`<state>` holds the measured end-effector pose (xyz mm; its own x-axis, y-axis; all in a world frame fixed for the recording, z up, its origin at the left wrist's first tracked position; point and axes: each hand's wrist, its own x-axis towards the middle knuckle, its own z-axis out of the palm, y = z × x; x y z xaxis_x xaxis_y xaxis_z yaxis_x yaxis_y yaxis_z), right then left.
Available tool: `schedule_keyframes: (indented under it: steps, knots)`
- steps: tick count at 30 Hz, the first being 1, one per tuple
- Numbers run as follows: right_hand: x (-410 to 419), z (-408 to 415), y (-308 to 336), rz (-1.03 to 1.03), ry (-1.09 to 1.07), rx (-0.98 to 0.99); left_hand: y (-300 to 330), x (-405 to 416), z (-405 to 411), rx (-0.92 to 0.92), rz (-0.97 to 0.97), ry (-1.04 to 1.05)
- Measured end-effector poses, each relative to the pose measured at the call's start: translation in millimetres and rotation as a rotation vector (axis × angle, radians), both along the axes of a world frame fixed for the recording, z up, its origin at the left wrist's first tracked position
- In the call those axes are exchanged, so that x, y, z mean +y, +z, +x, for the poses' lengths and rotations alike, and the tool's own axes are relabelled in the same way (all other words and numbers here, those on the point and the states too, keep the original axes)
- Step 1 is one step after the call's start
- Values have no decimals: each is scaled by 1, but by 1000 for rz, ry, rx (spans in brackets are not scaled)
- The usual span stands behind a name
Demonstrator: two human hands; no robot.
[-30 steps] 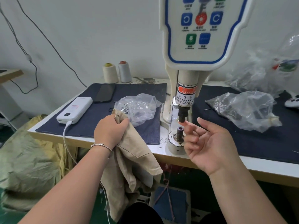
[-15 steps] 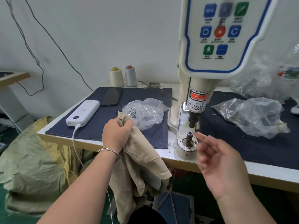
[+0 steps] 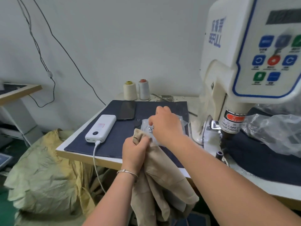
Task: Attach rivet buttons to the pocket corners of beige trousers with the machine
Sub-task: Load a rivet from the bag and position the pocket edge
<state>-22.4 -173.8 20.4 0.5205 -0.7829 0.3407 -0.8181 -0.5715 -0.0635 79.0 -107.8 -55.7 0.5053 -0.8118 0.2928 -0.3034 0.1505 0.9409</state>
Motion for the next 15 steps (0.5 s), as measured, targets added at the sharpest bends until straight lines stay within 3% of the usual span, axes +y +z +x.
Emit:
schedule_keyframes:
  steps: [4, 15]
  knots:
    - [-26, 14, -15, 1, -92, 278, -2, -2, 1, -8, -12, -15]
    - [-40, 16, -26, -93, -142, 316, -4, -4, 0, -68, -28, -8]
